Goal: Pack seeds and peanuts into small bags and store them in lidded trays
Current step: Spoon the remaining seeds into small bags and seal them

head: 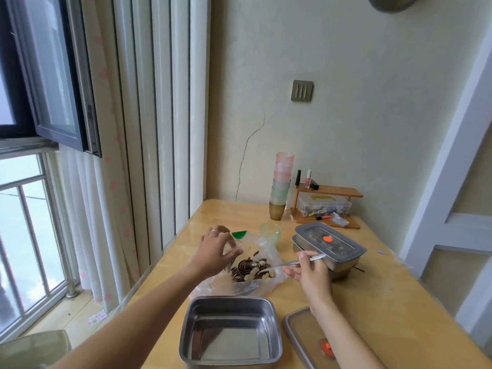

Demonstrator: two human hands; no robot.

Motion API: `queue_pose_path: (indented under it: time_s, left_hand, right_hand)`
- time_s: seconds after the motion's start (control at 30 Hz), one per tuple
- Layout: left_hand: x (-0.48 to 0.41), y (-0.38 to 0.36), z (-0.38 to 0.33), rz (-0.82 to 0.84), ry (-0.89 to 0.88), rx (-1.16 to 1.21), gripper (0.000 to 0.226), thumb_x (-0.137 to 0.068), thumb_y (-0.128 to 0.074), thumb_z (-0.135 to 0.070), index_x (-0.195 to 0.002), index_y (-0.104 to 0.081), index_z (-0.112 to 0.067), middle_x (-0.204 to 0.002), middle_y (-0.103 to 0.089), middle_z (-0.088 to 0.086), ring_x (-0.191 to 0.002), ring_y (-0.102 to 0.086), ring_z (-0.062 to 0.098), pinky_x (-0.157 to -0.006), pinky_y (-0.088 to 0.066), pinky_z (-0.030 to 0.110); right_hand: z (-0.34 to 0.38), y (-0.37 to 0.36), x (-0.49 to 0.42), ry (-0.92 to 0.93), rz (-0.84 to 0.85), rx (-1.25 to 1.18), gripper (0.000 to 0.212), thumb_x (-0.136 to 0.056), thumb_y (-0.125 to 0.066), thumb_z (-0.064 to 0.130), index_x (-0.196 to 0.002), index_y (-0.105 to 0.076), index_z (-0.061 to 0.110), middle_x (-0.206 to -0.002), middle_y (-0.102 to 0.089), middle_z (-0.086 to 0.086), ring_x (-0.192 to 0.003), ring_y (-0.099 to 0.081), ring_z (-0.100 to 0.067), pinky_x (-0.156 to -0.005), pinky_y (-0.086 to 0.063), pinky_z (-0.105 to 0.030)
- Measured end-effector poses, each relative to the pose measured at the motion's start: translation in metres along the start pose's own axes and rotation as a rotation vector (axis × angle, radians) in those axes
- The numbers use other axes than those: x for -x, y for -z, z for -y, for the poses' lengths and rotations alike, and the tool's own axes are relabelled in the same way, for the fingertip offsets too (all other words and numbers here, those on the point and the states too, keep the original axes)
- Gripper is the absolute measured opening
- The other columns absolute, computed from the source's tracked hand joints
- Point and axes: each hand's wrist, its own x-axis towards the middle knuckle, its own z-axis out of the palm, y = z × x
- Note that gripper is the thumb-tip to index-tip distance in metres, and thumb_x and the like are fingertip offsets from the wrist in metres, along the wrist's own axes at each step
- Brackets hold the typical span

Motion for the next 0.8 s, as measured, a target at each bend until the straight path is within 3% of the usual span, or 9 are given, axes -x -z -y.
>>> queue_pose_path:
  time_s: [0.1, 0.27, 0.37, 0.53, 0.6, 0.7, 0.8]
  left_hand:
    - [0.006, -0.008, 0.002, -0.021, -0.010, -0.085, 0.034, -0.091, -0.064, -0.060, -0.103, -0.069, -0.029, -0.139, -0.039, -0.005, -0.136, -0.027, 0.018, -0.112, -0.024, 0.043]
    - [0.011, -0.023, 0.005, 0.054, 0.058, -0.048, 0.043, -0.090, -0.068, -0.055, -0.119, -0.062, -0.024, -0.126, -0.052, -0.004, -0.122, -0.043, 0.019, -0.103, -0.036, 0.034]
    - [0.012, -0.029, 0.003, 0.115, 0.128, 0.064, 0.052, -0.091, -0.072, -0.047, -0.129, -0.053, -0.017, -0.118, -0.065, -0.001, -0.111, -0.057, 0.019, -0.096, -0.047, 0.035]
    - [0.009, -0.037, 0.002, 0.104, 0.301, 0.305, 0.077, -0.084, -0.082, -0.034, -0.141, -0.033, -0.014, -0.112, -0.070, 0.003, -0.104, -0.068, 0.023, -0.094, -0.056, 0.044]
    - [0.006, -0.041, 0.004, 0.120, 0.328, 0.318, 0.072, -0.082, -0.085, -0.035, -0.133, -0.039, -0.015, -0.115, -0.068, 0.000, -0.104, -0.067, 0.021, -0.093, -0.057, 0.043]
    - [0.005, -0.046, 0.006, 0.152, 0.322, 0.274, 0.057, -0.080, -0.085, -0.034, -0.121, -0.048, -0.017, -0.109, -0.066, -0.005, -0.100, -0.066, 0.020, -0.094, -0.054, 0.044]
    - [0.005, -0.048, 0.003, 0.124, 0.309, 0.254, 0.041, -0.086, -0.078, -0.028, -0.116, -0.053, -0.017, -0.107, -0.068, -0.002, -0.102, -0.064, 0.022, -0.096, -0.052, 0.044]
  right_hand:
    - [0.004, 0.000, -0.002, -0.015, -0.024, -0.010, 0.017, -0.109, -0.048, 0.014, -0.104, -0.061, 0.004, -0.095, -0.069, -0.016, -0.074, -0.078, -0.031, -0.089, -0.060, -0.055]
    - [0.019, 0.001, -0.005, 0.059, -0.005, 0.143, 0.019, -0.109, -0.049, 0.018, -0.102, -0.061, 0.005, -0.074, -0.073, -0.012, -0.067, -0.077, -0.029, -0.082, -0.061, -0.052]
    - [0.030, 0.002, -0.005, 0.194, 0.015, 0.366, 0.019, -0.108, -0.048, 0.021, -0.097, -0.062, 0.016, -0.064, -0.073, -0.006, -0.060, -0.075, -0.020, -0.070, -0.063, -0.044]
    - [0.044, 0.000, 0.001, 0.305, 0.032, 0.503, 0.019, -0.108, -0.048, 0.021, -0.095, -0.061, 0.015, -0.067, -0.073, -0.006, -0.055, -0.071, -0.011, -0.061, -0.056, -0.026]
    - [0.045, -0.002, 0.001, 0.276, 0.005, 0.477, 0.021, -0.108, -0.048, 0.023, -0.095, -0.062, 0.014, -0.065, -0.074, -0.006, -0.053, -0.070, -0.012, -0.059, -0.055, -0.021]
    - [0.042, -0.002, 0.000, 0.204, -0.041, 0.449, 0.024, -0.109, -0.046, 0.027, -0.094, -0.062, 0.019, -0.061, -0.074, -0.002, -0.055, -0.071, -0.012, -0.072, -0.058, -0.034]
    - [0.048, -0.001, -0.005, 0.201, -0.104, 0.457, 0.026, -0.109, -0.045, 0.028, -0.094, -0.063, 0.017, -0.059, -0.073, 0.002, -0.055, -0.069, -0.007, -0.074, -0.055, -0.034]
